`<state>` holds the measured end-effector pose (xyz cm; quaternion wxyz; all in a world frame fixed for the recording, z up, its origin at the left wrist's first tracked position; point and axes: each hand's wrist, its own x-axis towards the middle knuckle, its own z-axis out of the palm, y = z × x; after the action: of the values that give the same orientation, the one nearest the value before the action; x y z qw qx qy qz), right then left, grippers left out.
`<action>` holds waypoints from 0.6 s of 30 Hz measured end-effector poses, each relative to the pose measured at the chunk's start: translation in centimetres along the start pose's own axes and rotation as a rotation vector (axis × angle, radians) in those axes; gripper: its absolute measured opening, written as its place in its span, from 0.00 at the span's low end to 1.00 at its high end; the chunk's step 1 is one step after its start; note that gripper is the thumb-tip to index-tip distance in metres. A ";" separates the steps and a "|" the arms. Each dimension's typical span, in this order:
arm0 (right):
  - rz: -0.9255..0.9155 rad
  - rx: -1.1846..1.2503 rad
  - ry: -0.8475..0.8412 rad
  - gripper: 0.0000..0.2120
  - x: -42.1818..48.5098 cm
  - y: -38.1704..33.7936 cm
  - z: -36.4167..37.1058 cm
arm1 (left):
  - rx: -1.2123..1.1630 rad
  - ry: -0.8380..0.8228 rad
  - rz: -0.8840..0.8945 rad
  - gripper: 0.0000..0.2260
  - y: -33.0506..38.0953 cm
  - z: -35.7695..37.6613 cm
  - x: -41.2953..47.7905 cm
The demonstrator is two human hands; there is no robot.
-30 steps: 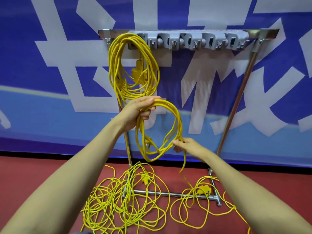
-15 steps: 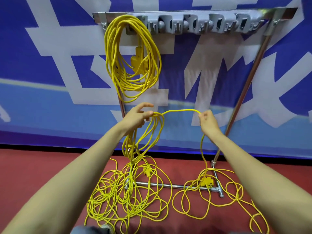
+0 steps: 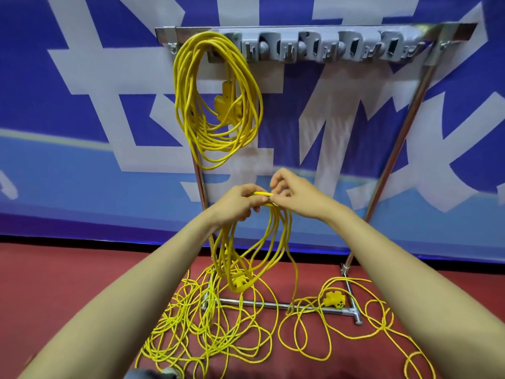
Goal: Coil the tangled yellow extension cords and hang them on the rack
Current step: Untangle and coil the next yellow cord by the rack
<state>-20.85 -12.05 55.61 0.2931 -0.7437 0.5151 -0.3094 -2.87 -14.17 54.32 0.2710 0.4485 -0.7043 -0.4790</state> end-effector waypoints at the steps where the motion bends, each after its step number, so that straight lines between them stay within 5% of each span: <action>1: 0.006 0.009 0.003 0.08 -0.2 0.3 -0.2 | -0.013 -0.014 0.003 0.05 0.3 0.0 -0.1; 12: 0.125 -0.198 -0.081 0.07 -2.0 3.9 2.0 | -0.038 0.076 0.058 0.05 2.8 -1.2 0.1; 18: 0.206 0.421 0.217 0.07 -3.4 5.2 1.3 | -0.085 0.124 0.041 0.10 2.7 -3.5 0.3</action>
<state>-23.88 -10.21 50.35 0.4144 -0.5725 0.5408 -0.4561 -1.14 -15.54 58.19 0.3426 0.4510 -0.6742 -0.4740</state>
